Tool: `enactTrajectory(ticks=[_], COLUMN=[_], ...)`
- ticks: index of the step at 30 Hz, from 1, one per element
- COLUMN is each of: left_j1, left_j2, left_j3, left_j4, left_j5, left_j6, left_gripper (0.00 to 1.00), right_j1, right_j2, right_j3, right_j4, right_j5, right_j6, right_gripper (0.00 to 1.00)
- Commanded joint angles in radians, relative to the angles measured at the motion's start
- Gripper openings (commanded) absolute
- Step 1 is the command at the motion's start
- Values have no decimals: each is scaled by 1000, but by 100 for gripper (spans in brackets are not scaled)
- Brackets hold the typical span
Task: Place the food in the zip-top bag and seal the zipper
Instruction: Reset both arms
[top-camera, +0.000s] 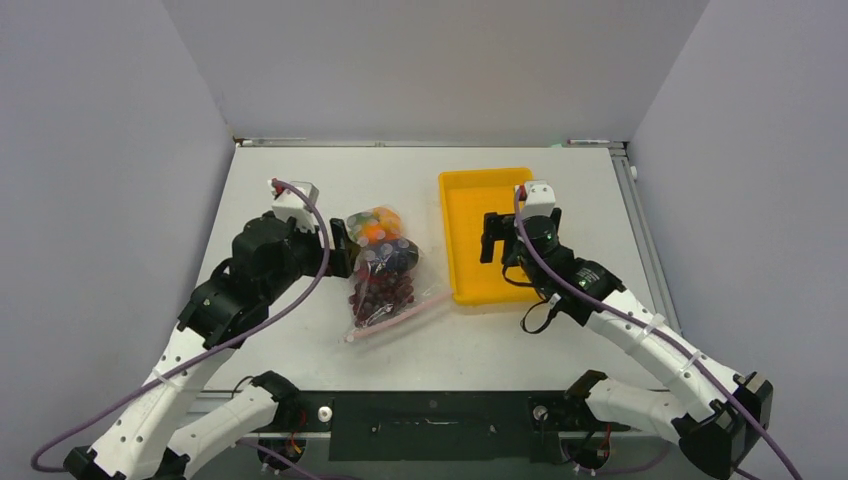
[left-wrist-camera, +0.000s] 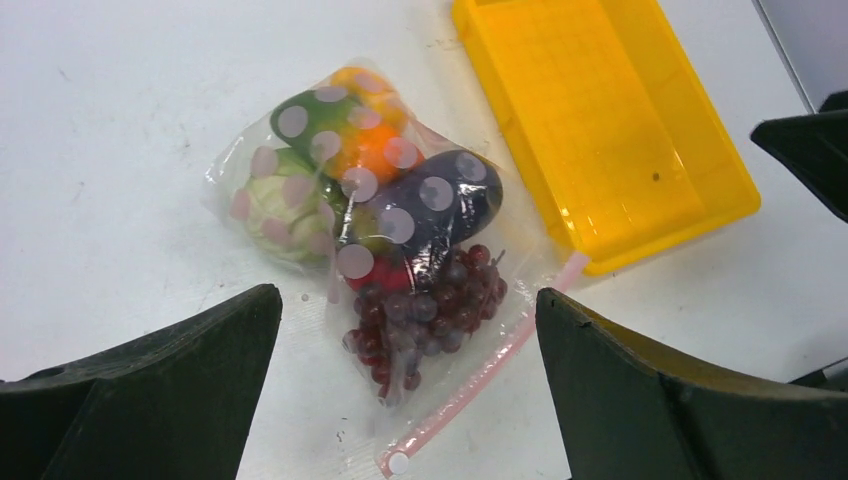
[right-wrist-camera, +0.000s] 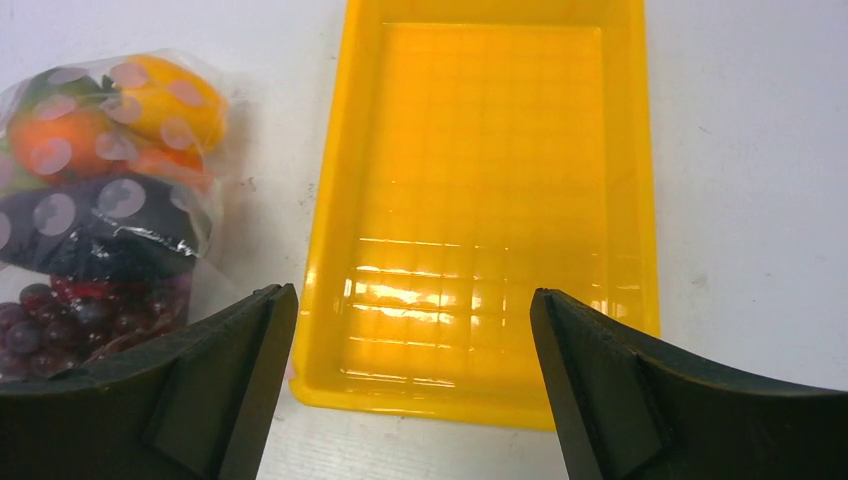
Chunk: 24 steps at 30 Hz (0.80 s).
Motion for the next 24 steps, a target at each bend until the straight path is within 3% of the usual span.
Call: enactTrajectory(ticks=[1,6,17,24], left_j1=[150,250,281,284], left_j2=[-5,-9,-143,-152], left_j3=[-14,-89,-233,-243], left_j4=[56,115,212,216], left_j5=[156,152,99,148], left_j6=[-51,-113,-84,-56], left_gripper=[96,96,96,96], right_j1=[-128,-238,-219,-196], right_j2=[-42,-96,-350,-363], right_j3=[52,35,-159,-162], right_j4=[-9,-9,138,124], right_j5=[-167,-224,-107,-71], right_j6=[-13,-49,-123,-133], right_gripper=[90,90,90,90])
